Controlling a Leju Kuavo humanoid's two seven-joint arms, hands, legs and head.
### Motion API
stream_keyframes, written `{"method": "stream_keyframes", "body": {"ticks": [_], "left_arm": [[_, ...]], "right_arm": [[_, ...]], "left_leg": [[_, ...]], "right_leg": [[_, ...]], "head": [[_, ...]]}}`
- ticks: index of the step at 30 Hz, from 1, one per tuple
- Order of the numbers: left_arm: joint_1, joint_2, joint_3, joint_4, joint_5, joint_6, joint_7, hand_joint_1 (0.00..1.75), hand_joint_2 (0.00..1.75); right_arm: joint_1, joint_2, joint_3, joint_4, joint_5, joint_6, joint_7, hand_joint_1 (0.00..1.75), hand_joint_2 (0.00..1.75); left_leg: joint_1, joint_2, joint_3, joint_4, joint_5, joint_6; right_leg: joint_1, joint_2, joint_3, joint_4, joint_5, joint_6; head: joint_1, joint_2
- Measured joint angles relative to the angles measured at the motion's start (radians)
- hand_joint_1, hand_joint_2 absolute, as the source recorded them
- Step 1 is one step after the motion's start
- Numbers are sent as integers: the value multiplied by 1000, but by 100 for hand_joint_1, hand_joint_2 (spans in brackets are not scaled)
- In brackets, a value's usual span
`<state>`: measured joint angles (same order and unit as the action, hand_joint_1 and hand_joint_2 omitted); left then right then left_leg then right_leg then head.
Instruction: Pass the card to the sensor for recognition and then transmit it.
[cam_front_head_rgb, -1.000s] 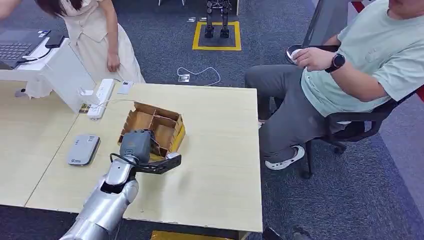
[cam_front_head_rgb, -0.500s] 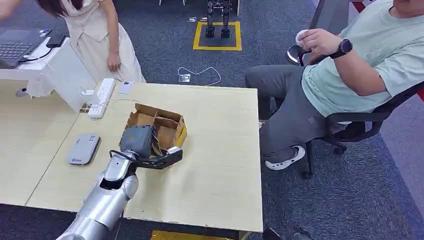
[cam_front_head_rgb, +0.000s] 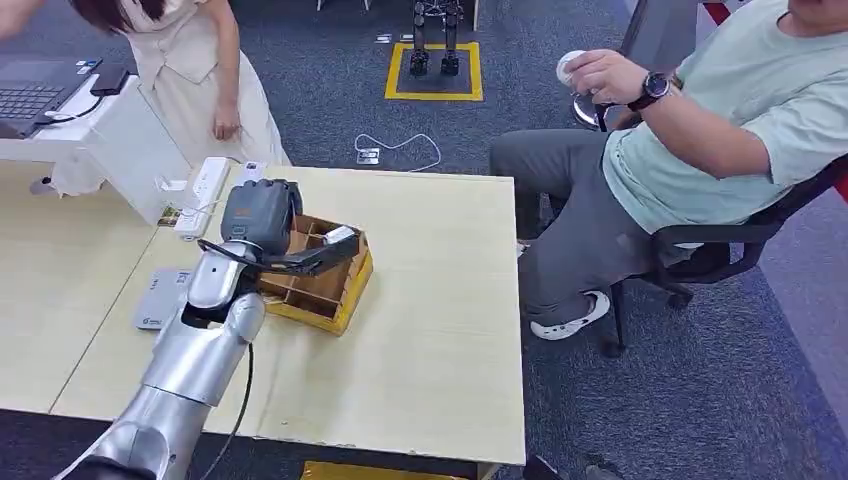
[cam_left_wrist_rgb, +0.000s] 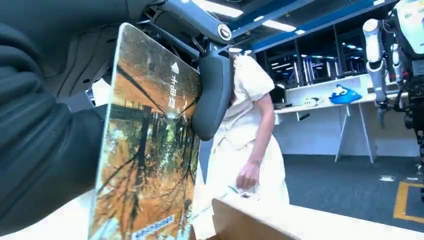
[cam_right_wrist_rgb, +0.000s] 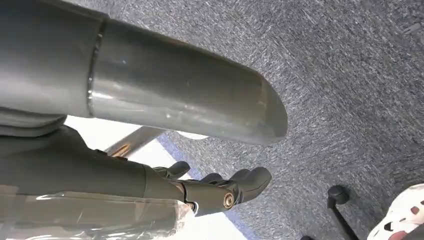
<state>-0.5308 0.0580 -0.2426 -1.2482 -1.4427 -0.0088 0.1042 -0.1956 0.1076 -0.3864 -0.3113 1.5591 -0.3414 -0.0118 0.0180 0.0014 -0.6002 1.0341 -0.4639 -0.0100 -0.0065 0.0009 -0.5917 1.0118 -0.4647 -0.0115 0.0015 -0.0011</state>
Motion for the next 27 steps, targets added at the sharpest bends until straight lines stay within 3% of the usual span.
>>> {"method": "stream_keyframes", "body": {"ticks": [3, 4, 5, 7, 9, 11, 13, 17, 22, 27], "left_arm": [[0, 0, 0, 0, 0, 0, 0, 159, 175], [0, 0, 0, 0, 0, 1, 0, 147, 175], [-1, 0, 0, 0, -2, 3, 1, 159, 175], [-7, 0, 0, 0, -13, 12, 20, 150, 175], [-29, 0, 3, 2, -50, 37, 74, 150, 175], [-70, -3, 20, 15, -98, 61, 134, 175, 175], [-110, -4, 42, 29, -117, 64, 151, 175, 175], [-197, 23, 65, 112, -126, 63, 248, 173, 175], [-302, 86, 82, 245, -127, 83, 252, 173, 175], [-329, 105, 88, 298, -128, 84, 257, 173, 175]], "right_arm": [[0, 0, -1, 0, 0, 0, 0, 0, 0], [0, 0, -1, 0, 0, 0, 0, 0, 0], [0, 0, -1, 0, 1, 0, 0, 0, 0], [0, 1, -1, 0, 4, 2, 0, 0, 0], [-1, 2, 2, 0, 5, 6, 0, 0, 0], [-5, 5, 13, 0, 6, 17, 8, 0, 0], [-9, 10, 24, 0, 6, 24, 10, 0, 0], [-17, 18, 51, 0, 6, 34, 11, 0, 0], [-20, 19, 69, 0, 6, 39, 12, 0, 0], [-22, 19, 77, 0, 6, 39, 12, 0, 0]], "left_leg": [[0, 0, 0, 0, 0, 0], [0, 0, 0, 0, 0, 0], [0, 0, 0, 0, 0, 0], [0, 0, 0, 0, 0, 0], [0, 0, 0, 0, 0, 0], [0, 0, 0, 0, 0, 0], [0, 0, 0, 0, 0, 0], [0, 0, 0, 0, 1, 0], [0, 0, 0, 0, 1, 0], [0, 0, -1, 0, 1, 0]], "right_leg": [[0, 0, 0, 0, 0, 0], [0, 0, 0, 0, 0, 0], [0, 0, 0, 0, 0, 0], [0, 0, 0, 0, 0, 0], [0, 0, 0, 0, 0, 0], [0, 0, 0, 0, 0, 0], [0, 0, 0, 0, 1, 0], [0, 1, 0, 1, 1, 0], [0, 1, 0, 1, 1, 0], [0, 0, 0, 1, 0, 0]], "head": [[0, 0], [0, 0], [0, 0], [0, 0], [0, 0], [0, 0], [0, 0], [0, 0], [-1, 0], [0, 0]]}}
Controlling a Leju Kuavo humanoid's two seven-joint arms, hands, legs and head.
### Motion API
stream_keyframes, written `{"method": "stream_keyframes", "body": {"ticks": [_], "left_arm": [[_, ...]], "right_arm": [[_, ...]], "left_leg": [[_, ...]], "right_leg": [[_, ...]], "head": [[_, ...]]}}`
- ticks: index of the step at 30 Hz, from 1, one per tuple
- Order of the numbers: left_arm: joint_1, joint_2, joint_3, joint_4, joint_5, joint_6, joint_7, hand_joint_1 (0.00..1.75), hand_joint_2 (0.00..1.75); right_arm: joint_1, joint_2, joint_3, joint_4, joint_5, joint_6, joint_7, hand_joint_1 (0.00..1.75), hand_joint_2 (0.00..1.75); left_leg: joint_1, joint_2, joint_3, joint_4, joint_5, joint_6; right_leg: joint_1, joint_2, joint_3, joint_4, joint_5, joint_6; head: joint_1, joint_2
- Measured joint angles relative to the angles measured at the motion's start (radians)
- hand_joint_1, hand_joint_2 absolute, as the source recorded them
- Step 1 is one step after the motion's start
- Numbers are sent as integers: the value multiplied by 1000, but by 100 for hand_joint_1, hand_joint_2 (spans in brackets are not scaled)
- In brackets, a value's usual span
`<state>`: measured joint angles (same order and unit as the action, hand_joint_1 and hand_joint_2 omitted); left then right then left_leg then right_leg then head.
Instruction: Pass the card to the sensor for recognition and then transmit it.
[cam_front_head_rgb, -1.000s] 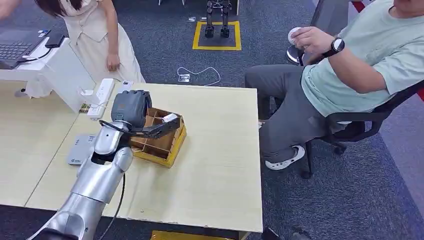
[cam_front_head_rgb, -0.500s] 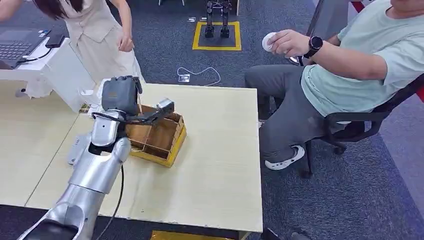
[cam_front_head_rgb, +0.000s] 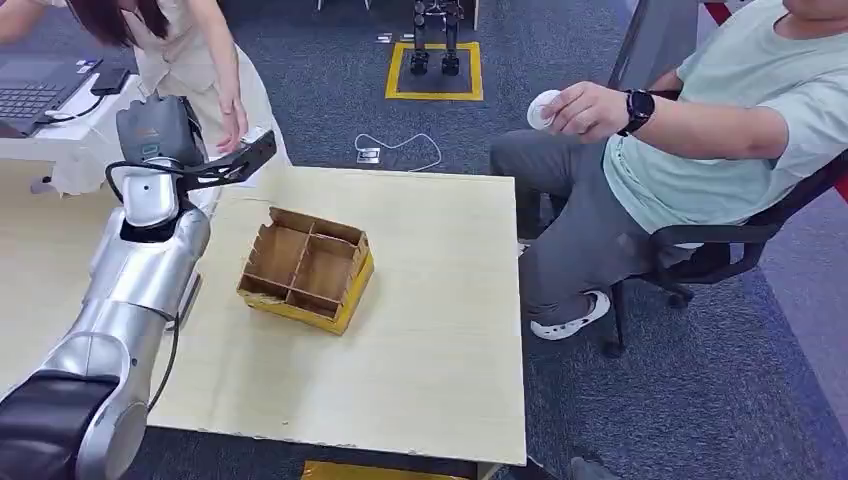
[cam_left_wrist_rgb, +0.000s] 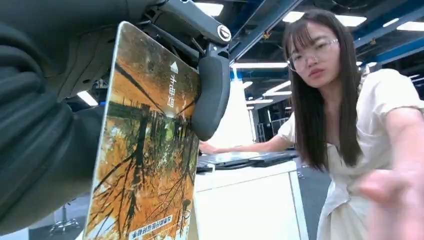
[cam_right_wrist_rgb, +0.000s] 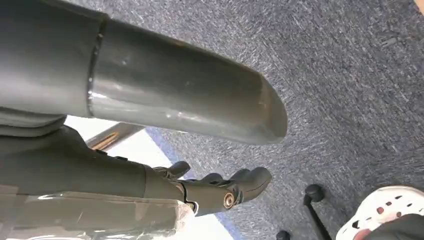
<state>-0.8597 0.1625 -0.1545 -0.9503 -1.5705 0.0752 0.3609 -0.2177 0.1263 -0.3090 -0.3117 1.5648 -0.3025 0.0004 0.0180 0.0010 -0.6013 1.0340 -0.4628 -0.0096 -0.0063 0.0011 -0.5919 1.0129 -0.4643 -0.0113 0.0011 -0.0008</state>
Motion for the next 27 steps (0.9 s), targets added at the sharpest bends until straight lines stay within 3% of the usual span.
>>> {"method": "stream_keyframes", "body": {"ticks": [8, 19, 27], "left_arm": [[-12, 22, 3, 34, 0, -5, 29, 175, 175], [-49, 144, 63, 101, 0, 32, 79, 175, 175], [-53, 159, 106, 111, 0, 32, 68, 175, 175]], "right_arm": [[-2, 0, 4, -3, 0, 5, 5, 0, 0], [-4, 0, 12, -6, 0, 6, 6, 0, 0], [-5, 0, 19, -6, -2, 8, 6, 0, 0]], "left_leg": [[0, 1, 0, 0, 0, 0], [1, 2, 0, 0, 0, 0], [0, 2, 0, 0, 0, 0]], "right_leg": [[0, 1, 0, 0, 0, 0], [0, 2, -2, 1, 0, 0], [0, 2, -1, 0, 0, 0]], "head": [[0, 0], [-1, 0], [0, 0]]}}
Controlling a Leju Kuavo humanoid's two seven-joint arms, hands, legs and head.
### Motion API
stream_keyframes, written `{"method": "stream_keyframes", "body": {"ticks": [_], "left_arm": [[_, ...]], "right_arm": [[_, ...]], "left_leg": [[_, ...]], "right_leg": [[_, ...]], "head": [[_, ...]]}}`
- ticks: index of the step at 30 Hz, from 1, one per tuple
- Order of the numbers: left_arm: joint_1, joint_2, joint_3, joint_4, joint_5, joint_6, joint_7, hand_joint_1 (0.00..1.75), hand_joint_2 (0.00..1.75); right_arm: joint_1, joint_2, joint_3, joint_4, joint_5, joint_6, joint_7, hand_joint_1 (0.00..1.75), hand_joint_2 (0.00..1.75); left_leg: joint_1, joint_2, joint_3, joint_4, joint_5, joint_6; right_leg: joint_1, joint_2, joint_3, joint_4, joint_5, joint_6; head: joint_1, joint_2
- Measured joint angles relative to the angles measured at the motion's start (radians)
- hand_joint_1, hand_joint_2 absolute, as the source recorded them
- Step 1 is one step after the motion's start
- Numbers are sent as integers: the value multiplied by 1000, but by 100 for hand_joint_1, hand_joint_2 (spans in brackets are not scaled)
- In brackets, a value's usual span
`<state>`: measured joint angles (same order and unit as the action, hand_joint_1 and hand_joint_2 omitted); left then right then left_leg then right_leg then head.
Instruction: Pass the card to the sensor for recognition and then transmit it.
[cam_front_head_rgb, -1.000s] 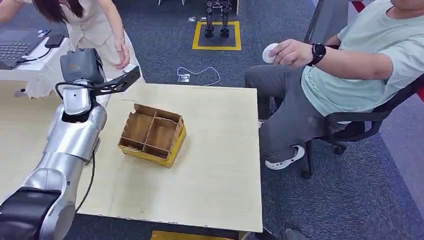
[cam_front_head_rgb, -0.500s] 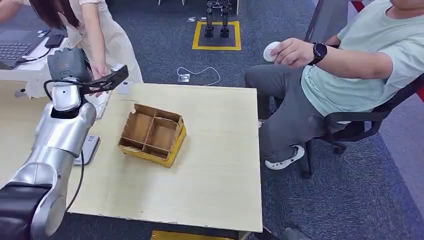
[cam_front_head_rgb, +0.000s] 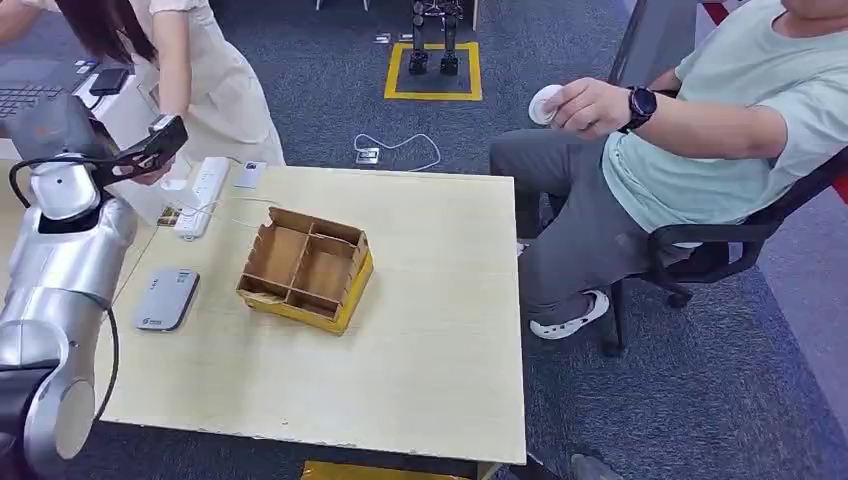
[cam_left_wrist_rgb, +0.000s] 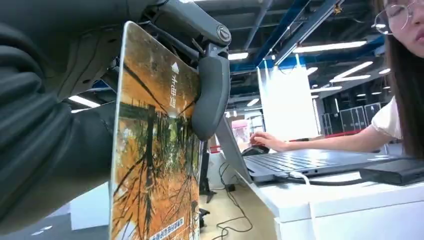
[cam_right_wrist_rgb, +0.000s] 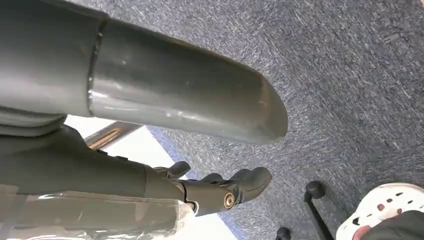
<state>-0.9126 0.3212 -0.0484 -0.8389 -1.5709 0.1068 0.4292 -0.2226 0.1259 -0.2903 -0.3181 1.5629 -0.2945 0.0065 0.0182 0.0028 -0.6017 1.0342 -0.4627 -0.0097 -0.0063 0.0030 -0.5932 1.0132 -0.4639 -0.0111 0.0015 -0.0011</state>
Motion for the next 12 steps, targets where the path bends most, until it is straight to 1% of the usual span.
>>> {"method": "stream_keyframes", "body": {"ticks": [5, 6, 7, 10, 11, 12], "left_arm": [[-3, 0, 1, 0, 0, -1, -1, 175, 175], [-3, 0, 2, 0, 0, -1, -3, 148, 175], [-3, 0, 2, 0, 0, 0, -3, 80, 175], [-3, -1, 5, 2, 0, 2, -5, 80, 175], [-3, -1, 5, 2, 0, 3, -6, 40, 175], [-3, -2, 5, 2, 0, 4, -6, 7, 175]], "right_arm": [[0, 0, 3, 0, 0, 0, 0, 0, 0], [0, 0, 3, 0, -1, 0, -1, 0, 0], [0, 0, 3, 0, -2, 0, -1, 0, 0], [0, 0, 3, 0, -2, 0, -1, 0, 0], [0, 0, 3, 0, -2, 0, 0, 0, 0], [0, 0, 3, 0, -3, 0, 0, 0, 0]], "left_leg": [[0, 0, 0, 0, 0, 0], [0, 0, 0, 0, 0, 0], [0, 0, 0, 0, 0, 0], [0, 0, 0, 0, 0, 0], [0, 0, 0, 0, 0, 0], [0, 0, 0, 0, 0, 0]], "right_leg": [[0, 0, 0, 0, 0, 0], [0, 0, 0, 0, 0, 0], [0, 0, 0, 0, 0, 0], [0, 0, 0, 0, 0, 0], [0, 0, 0, 0, 0, 0], [0, 0, 0, 0, 0, 0]], "head": [[0, 0], [0, 0], [0, 0], [0, 0], [0, 0], [0, 0]]}}
